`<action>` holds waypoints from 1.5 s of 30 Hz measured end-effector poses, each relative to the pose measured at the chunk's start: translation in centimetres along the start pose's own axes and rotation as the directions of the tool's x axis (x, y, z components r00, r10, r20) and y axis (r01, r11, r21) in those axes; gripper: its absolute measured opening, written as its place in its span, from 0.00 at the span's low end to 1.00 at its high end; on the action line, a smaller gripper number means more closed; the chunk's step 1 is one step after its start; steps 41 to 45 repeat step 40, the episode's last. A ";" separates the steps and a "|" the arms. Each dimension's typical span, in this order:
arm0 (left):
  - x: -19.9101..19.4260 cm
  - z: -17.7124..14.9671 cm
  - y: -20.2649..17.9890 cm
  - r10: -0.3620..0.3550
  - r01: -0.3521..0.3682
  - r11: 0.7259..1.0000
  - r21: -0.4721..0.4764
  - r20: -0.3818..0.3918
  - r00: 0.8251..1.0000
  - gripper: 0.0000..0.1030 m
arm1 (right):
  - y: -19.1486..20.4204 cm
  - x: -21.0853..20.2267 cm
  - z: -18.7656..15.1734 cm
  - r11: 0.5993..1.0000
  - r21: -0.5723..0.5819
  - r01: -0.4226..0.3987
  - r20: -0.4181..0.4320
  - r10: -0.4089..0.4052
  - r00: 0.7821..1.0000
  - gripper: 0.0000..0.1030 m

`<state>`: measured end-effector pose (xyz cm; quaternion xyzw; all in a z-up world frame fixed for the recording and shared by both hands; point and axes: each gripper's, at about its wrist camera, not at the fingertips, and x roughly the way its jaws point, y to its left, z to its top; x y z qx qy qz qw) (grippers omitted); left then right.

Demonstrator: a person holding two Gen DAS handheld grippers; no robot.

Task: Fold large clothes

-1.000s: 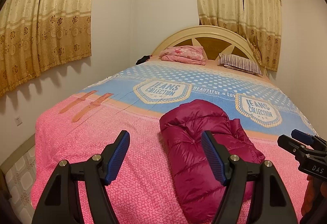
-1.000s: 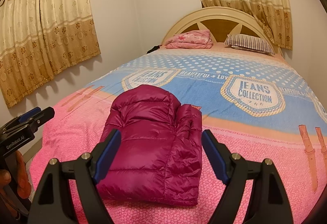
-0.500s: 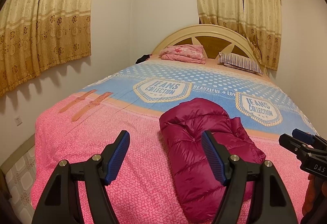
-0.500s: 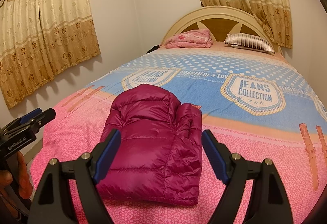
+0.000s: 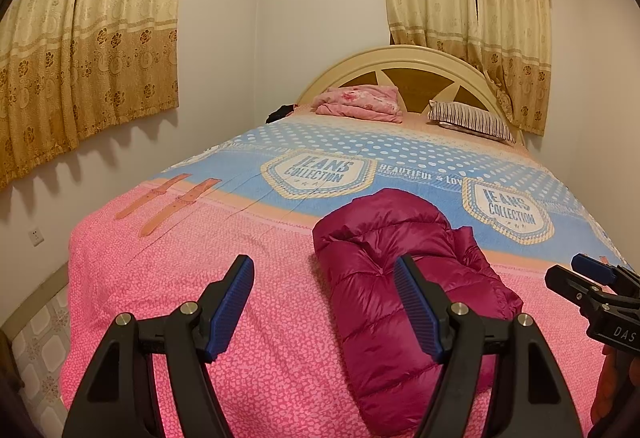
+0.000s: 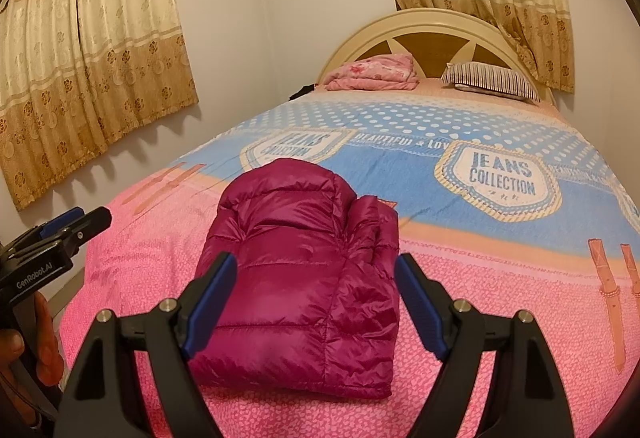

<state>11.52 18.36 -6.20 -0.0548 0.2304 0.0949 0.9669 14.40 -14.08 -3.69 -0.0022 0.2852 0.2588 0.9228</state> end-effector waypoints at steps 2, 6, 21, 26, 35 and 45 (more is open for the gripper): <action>0.1 0.0 0.0 0.005 -0.005 1.000 0.000 -0.005 1.000 0.71 | 0.0 0.1 -0.1 1.000 0.002 0.000 0.001 0.000 1.000 0.81; 0.3 -0.2 0.1 0.007 -0.007 1.000 -0.005 -0.014 1.000 0.72 | 0.0 0.1 -0.1 1.000 0.001 0.000 0.002 0.000 1.000 0.81; 0.1 -0.2 -0.5 0.012 -0.012 1.000 0.013 -0.017 1.000 0.73 | -0.2 0.1 -0.2 1.000 -0.001 0.002 0.005 -0.001 1.000 0.81; 0.2 -0.2 -0.6 0.018 -0.017 1.000 0.016 -0.017 1.000 0.75 | -0.2 0.1 -0.2 1.000 -0.001 0.001 0.005 -0.001 1.000 0.81; 0.6 -0.4 -0.7 0.039 -0.038 0.999 0.034 -0.011 0.999 0.88 | -0.4 0.0 -0.3 1.000 -0.007 0.001 0.000 -0.001 1.000 0.81; 0.5 -0.5 -1.0 0.034 -0.034 0.998 0.045 -0.005 0.999 0.88 | -0.5 0.0 -0.3 1.000 -0.003 0.001 0.000 -0.001 1.000 0.81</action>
